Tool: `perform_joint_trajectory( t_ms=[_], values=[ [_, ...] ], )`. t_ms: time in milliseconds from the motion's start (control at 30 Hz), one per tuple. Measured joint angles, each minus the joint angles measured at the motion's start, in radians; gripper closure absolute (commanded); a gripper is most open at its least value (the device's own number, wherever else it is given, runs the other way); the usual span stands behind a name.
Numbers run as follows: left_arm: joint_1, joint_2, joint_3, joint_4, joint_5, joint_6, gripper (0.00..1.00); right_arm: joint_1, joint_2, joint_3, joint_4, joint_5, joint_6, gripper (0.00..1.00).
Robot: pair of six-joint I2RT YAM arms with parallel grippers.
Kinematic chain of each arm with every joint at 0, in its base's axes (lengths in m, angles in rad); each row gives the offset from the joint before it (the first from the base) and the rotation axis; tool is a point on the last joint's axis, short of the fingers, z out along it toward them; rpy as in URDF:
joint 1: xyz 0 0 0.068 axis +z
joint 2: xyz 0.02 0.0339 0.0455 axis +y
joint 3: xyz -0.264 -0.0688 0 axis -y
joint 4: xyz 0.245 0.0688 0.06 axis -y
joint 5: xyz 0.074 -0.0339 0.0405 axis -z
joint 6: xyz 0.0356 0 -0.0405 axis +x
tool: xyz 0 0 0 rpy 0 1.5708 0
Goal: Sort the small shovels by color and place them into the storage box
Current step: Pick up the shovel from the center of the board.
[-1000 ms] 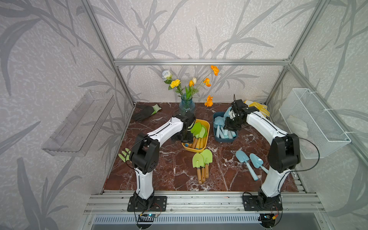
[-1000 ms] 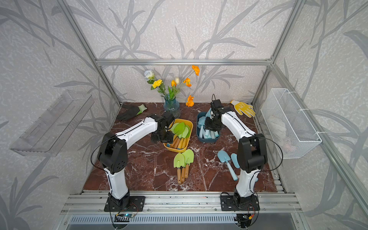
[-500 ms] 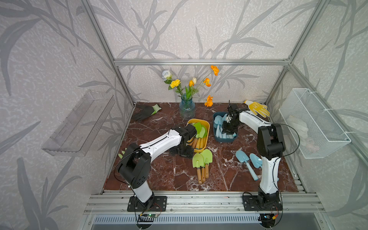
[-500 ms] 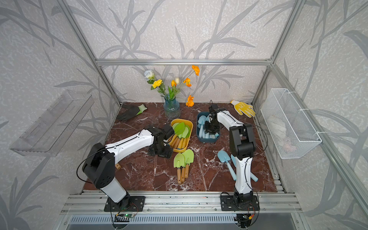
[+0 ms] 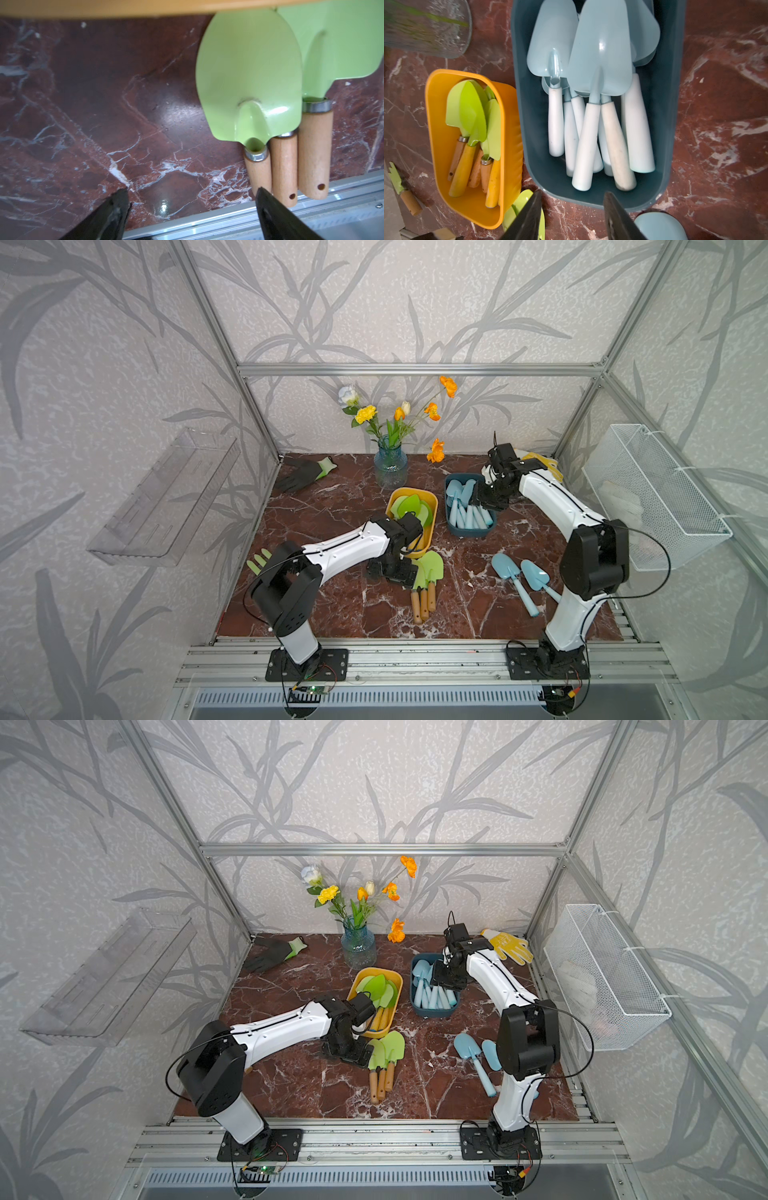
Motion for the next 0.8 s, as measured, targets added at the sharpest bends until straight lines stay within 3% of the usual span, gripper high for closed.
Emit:
perform_joint_trajectory(
  t_ms=[300, 400, 467, 533, 800],
  values=[
    [-0.033, 0.091, -0.01, 0.115, 0.067, -0.045, 0.06, 0.0, -0.021, -0.092, -0.021, 0.02, -0.033, 0.5],
    [-0.047, 0.111, -0.01, 0.161, 0.061, -0.068, 0.15, 0.0, -0.021, -0.095, -0.026, 0.022, -0.049, 0.51],
    [-0.054, 0.117, -0.01, 0.175, 0.05, -0.086, 0.32, 0.0, -0.021, -0.095, -0.026, 0.022, -0.058, 0.51],
    [-0.057, 0.121, -0.01, 0.179, 0.036, -0.108, 0.41, 0.0, -0.021, -0.095, -0.027, 0.021, -0.069, 0.51],
    [-0.066, 0.112, -0.039, 0.153, -0.003, -0.177, 0.43, 0.0, -0.021, -0.116, -0.022, 0.012, -0.088, 0.52]
  ],
)
